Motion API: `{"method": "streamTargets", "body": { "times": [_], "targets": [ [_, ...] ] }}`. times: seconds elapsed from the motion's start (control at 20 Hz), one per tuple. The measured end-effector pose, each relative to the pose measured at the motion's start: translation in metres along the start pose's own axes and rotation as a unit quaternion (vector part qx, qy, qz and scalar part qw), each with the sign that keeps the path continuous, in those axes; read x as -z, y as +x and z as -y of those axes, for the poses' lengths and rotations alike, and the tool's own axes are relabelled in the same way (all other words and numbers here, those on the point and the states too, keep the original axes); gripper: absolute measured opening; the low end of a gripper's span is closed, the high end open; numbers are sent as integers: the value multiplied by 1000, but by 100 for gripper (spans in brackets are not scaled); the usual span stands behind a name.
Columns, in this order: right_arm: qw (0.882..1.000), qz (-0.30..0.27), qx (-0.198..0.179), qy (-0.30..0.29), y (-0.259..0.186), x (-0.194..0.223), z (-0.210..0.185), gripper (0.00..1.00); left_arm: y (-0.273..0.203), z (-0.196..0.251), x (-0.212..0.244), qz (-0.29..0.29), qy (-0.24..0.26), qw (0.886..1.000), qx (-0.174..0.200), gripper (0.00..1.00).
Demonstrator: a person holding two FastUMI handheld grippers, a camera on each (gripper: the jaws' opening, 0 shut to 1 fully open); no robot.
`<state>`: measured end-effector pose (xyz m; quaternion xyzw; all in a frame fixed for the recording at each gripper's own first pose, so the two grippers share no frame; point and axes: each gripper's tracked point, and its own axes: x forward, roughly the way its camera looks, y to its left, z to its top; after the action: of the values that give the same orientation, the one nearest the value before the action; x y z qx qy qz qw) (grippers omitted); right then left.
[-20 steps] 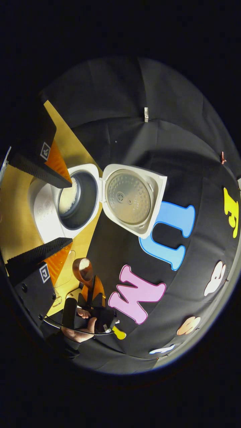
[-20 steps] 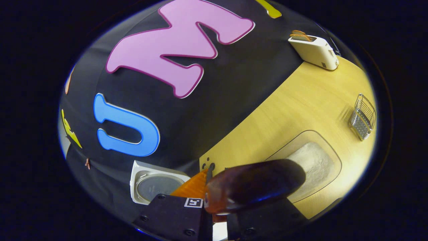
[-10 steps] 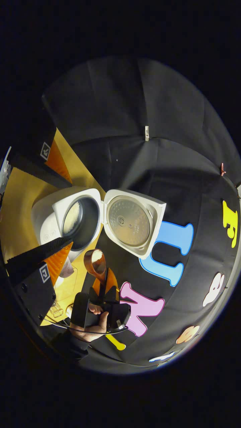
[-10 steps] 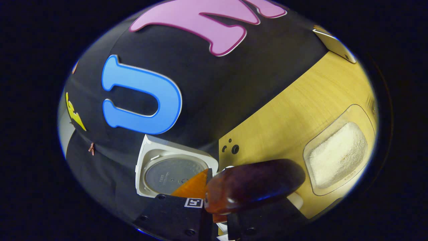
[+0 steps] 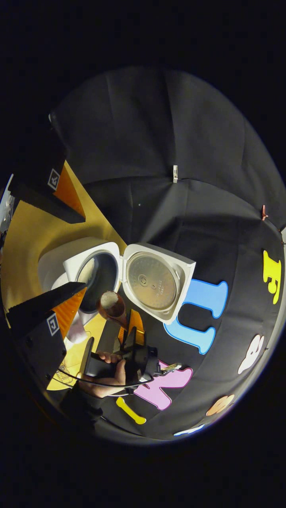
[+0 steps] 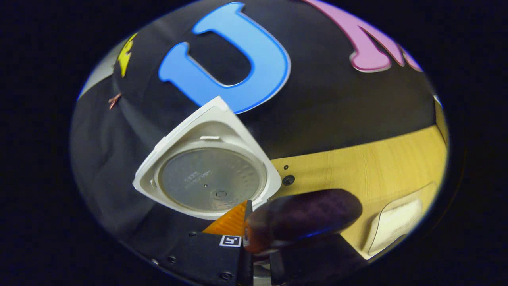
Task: Close the left gripper, press the button to open the rice cooker; take a wooden spoon from the chopstick holder with the right hand, scoop a spoonful of rice and pour it into the rice cooker, then put the wooden spoon back into the chopstick holder.
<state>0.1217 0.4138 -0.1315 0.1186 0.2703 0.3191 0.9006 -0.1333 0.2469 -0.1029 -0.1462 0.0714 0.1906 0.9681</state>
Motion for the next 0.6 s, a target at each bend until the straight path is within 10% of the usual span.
{"method": "streamTargets", "body": {
  "times": [0.6],
  "targets": [
    [970,-14,-38,-239,17,29,-38,10,6,-17,8,18,33,999,-9,95]
  ]
}}
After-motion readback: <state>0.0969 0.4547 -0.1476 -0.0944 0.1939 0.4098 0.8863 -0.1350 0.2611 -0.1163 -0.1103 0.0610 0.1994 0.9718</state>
